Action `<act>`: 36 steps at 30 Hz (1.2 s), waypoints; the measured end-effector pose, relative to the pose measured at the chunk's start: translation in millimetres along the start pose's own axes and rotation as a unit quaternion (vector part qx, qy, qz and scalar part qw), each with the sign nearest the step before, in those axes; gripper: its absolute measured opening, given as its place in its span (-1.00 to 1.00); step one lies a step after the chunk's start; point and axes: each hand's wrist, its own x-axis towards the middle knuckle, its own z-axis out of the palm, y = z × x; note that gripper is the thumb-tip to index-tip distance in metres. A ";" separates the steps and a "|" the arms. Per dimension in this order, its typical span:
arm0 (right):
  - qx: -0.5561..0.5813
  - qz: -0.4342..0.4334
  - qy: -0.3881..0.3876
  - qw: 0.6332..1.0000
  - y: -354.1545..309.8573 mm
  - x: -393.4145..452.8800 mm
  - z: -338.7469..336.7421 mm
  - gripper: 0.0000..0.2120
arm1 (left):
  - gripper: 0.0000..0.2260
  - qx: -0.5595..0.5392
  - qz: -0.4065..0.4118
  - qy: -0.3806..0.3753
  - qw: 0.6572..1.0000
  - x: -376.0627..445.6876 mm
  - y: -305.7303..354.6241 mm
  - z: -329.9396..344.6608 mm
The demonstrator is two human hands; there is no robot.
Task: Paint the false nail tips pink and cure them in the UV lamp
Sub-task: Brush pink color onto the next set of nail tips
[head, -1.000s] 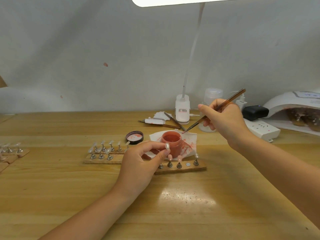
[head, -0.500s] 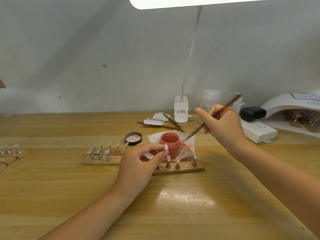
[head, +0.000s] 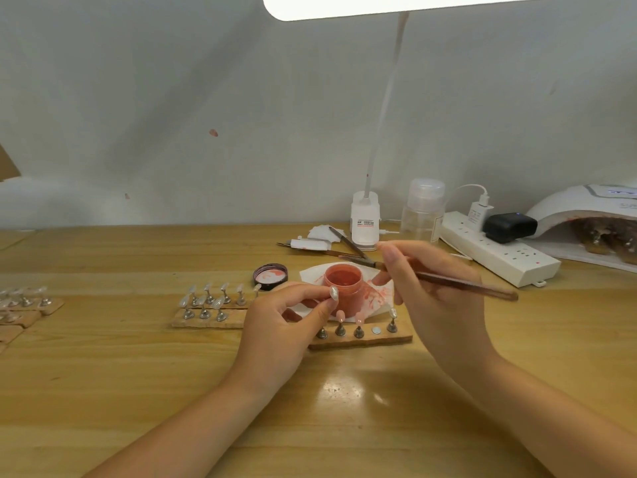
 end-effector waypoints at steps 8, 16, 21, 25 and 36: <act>-0.015 -0.040 -0.055 0.998 -4.7 -15.3 2.6 -0.86 | -0.81 0.003 -0.004 0.000 1.000 1.2 -3.0 -1.6; -0.043 -0.035 -0.055 0.997 -6.0 -21.0 3.5 -0.76 | -0.88 0.004 0.003 -0.008 1.000 1.8 -5.6 -0.9; -0.070 -0.046 -0.056 0.995 -3.2 -21.2 5.8 -0.67 | -0.88 0.008 0.005 -0.010 1.000 1.8 -6.3 -0.3; -0.067 -0.043 -0.056 0.995 -1.7 -22.6 5.5 -0.64 | -0.88 0.009 0.003 -0.008 1.000 1.9 -6.1 -0.4; -0.017 0.025 -0.028 0.999 1.2 -26.2 5.3 -0.66 | -0.84 -0.003 0.006 -0.004 1.000 2.2 -6.4 -0.1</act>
